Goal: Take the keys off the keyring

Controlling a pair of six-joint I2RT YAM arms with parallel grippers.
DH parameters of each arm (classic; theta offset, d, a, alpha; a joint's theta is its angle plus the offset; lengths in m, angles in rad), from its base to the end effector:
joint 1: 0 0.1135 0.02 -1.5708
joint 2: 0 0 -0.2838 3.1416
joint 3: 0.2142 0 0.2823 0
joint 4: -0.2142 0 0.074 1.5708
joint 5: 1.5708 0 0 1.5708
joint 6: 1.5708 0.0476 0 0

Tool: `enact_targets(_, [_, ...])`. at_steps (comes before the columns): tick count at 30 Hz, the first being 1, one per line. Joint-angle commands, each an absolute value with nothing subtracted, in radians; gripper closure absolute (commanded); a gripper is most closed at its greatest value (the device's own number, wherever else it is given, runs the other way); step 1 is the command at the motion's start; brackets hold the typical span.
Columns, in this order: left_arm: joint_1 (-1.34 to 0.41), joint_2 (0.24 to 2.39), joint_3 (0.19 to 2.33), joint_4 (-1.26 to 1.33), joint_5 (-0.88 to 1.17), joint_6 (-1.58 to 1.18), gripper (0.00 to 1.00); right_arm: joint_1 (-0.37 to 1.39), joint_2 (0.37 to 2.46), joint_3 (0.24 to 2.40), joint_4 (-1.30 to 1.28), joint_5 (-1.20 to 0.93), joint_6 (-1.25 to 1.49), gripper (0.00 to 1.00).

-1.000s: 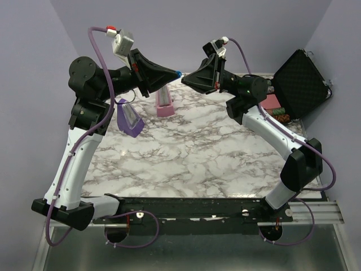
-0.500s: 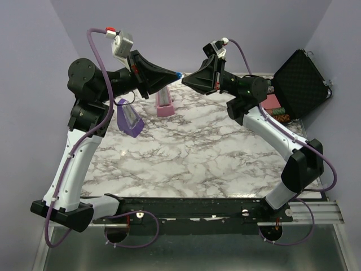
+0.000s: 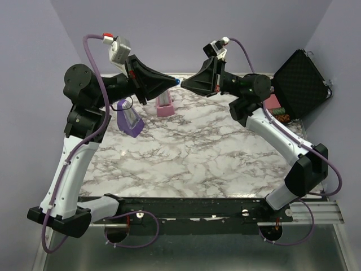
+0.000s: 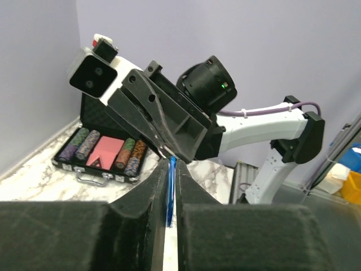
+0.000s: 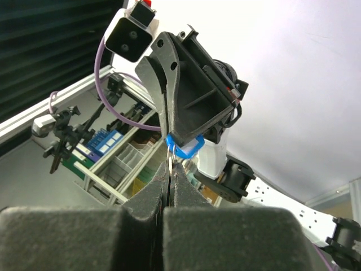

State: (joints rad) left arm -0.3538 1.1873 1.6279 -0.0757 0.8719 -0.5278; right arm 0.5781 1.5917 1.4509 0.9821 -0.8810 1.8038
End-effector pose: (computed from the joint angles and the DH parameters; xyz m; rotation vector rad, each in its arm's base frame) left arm 0.2083 -0.1158 0.5859 0.7076 1.2713 -1.2544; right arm 0.2957 0.2367 0.4957 -0.3980 1.3994 2.3874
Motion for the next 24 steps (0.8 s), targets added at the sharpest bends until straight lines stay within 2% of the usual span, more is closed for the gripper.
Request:
enact_targets(1, [-0.360,1.109,1.589,-0.084,0.861,-0.523,0.80,0.581,1.554,1.508,0.781,-0.966,1.611,0.99])
enact_targets(3, [-0.367,1.086,1.572,-0.107,0.873,-0.526,0.79,0.581,1.551,1.543,0.654,-0.991,1.521,0.99])
enact_targets(5, [-0.376,1.057,1.548,-0.142,0.879,-0.519,0.73,0.581,1.548,1.592,0.525,-1.015,1.413,0.99])
enact_targets(6, [-0.380,1.039,1.534,-0.162,0.874,-0.514,0.68,0.581,1.551,1.630,0.458,-1.029,1.355,0.99])
enact_targets(9, [-0.383,0.993,1.509,-0.241,0.850,-0.482,0.41,0.581,1.565,1.738,0.206,-1.069,1.139,0.99])
enact_targets(12, [-0.383,0.959,1.525,-0.333,0.799,-0.439,0.30,0.581,1.568,1.804,0.040,-1.101,0.976,0.99])
enact_targets(16, [-0.382,0.959,1.603,-0.396,0.750,-0.429,0.23,0.580,1.552,1.812,-0.047,-1.150,0.893,0.99])
enact_targets(24, [-0.383,1.055,1.776,-0.545,0.785,-0.402,0.23,0.581,1.516,1.839,-0.239,-1.212,0.756,0.99])
